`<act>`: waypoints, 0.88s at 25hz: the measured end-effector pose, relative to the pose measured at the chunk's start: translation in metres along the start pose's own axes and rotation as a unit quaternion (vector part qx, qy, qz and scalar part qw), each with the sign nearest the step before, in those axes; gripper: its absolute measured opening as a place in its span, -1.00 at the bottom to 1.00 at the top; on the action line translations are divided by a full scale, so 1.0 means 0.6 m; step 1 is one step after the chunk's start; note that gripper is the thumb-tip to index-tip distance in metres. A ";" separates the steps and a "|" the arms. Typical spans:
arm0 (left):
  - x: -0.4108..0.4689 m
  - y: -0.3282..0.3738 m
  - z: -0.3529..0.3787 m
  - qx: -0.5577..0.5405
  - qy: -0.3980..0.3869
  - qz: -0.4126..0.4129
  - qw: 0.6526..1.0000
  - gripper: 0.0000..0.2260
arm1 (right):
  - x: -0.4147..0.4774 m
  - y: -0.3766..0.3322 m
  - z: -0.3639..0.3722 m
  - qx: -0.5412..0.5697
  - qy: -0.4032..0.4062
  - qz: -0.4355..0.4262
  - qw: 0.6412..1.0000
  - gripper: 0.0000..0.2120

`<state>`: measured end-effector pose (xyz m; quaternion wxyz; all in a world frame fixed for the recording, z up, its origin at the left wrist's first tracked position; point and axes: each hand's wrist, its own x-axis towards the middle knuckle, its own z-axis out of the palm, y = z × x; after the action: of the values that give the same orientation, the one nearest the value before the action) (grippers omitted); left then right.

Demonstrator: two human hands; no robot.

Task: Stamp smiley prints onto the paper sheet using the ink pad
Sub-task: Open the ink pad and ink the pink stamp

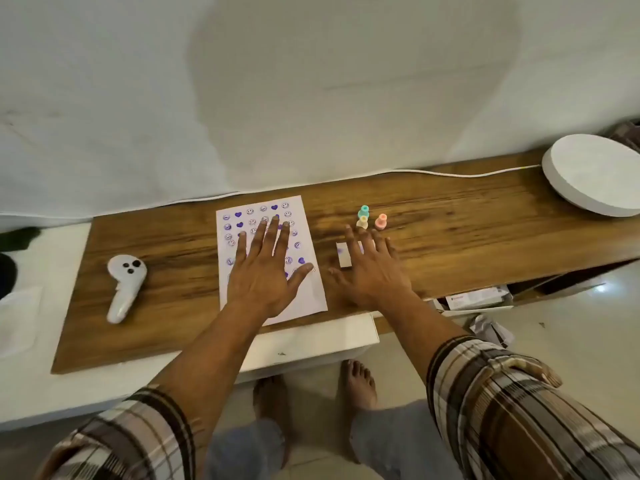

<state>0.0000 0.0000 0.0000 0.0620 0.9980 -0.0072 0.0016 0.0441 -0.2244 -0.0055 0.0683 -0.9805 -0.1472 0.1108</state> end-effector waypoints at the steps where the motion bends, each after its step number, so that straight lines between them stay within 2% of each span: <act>1: 0.005 0.007 0.004 0.005 -0.003 0.001 1.000 -0.16 | 0.005 0.002 0.003 0.006 -0.006 0.004 1.000 -0.09; 11: 0.045 0.033 0.024 0.010 -0.003 0.037 0.999 -0.18 | 0.038 -0.014 0.000 0.012 -0.022 0.069 0.997 -0.35; 15: 0.061 0.045 0.026 0.016 -0.027 0.063 0.998 -0.22 | 0.045 -0.012 0.005 0.046 -0.014 0.088 0.995 -0.44; 20: 0.085 0.088 0.030 -0.041 -0.061 0.079 0.994 -0.35 | 0.054 -0.001 -0.003 0.120 -0.006 0.088 0.989 -0.52; 22: 0.097 0.107 0.038 -0.080 -0.088 0.069 0.991 -0.40 | 0.056 0.003 -0.010 0.123 0.009 0.060 0.991 -0.60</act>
<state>0.0570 -0.0671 -0.0143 0.1403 0.9833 -0.0819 -0.0820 0.0771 -0.2163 -0.0065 0.1825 -0.9727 -0.0726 0.1235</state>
